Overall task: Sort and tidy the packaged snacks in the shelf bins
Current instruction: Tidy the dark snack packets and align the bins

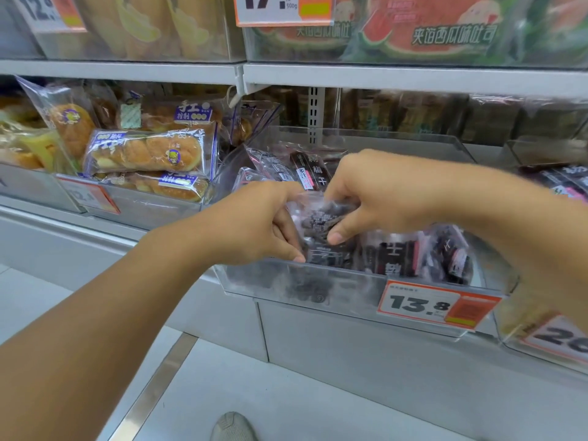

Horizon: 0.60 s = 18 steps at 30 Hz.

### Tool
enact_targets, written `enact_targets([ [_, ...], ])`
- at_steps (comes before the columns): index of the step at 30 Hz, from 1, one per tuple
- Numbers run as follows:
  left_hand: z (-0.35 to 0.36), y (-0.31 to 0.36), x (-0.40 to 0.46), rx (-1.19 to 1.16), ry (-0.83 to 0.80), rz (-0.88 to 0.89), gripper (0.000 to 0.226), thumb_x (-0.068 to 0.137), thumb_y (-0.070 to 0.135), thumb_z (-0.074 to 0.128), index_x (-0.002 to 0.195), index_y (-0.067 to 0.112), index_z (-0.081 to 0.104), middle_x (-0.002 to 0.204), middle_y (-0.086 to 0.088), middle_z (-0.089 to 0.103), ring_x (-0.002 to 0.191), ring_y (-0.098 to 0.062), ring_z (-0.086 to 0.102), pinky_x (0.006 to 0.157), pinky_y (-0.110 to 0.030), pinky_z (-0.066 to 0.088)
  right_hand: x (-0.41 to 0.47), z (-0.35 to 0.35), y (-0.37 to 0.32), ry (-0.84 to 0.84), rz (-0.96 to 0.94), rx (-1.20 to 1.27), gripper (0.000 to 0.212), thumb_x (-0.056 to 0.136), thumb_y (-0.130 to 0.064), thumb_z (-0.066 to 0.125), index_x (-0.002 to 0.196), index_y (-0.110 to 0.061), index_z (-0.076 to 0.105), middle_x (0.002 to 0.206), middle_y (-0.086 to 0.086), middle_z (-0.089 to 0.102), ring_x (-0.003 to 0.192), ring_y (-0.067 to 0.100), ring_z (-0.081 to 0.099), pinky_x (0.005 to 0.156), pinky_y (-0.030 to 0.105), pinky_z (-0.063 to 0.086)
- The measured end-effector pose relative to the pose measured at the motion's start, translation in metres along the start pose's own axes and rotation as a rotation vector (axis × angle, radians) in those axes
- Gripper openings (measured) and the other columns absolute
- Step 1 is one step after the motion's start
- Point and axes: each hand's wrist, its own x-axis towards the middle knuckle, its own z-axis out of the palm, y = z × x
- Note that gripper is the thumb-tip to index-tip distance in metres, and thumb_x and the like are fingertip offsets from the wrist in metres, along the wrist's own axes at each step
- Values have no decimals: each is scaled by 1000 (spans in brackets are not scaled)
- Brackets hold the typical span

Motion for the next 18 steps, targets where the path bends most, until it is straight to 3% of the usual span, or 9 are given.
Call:
enact_targets([
  [3,-1,0,-1,18,-8,20,48,77,-1,82,103,30,55,75,8,75,73,-6,73,74,-26,60,0,3,-4,-26,-7,-3,60,78,-47,80,59,-13,35,53,0,29,49,15,25,49,32,20],
  [6,-8,-3,-7,-77,9,9,44,76,-14,75,102,20,63,73,5,71,72,-9,72,72,-22,59,3,18,-12,-5,9,16,57,80,-45,80,62,-13,36,57,3,32,52,19,29,49,33,21],
  [11,-11,-4,-9,-90,45,45,28,74,7,86,97,15,73,84,2,75,78,-8,73,78,-20,58,9,28,-15,-25,35,29,49,80,-41,81,63,-13,45,54,0,39,51,18,38,45,29,27],
  [18,-10,5,5,239,-14,-12,29,69,19,91,77,26,65,76,9,73,70,-3,68,73,-24,56,10,41,-17,-56,40,59,51,79,-41,82,63,-12,42,55,2,34,52,18,30,47,33,24],
])
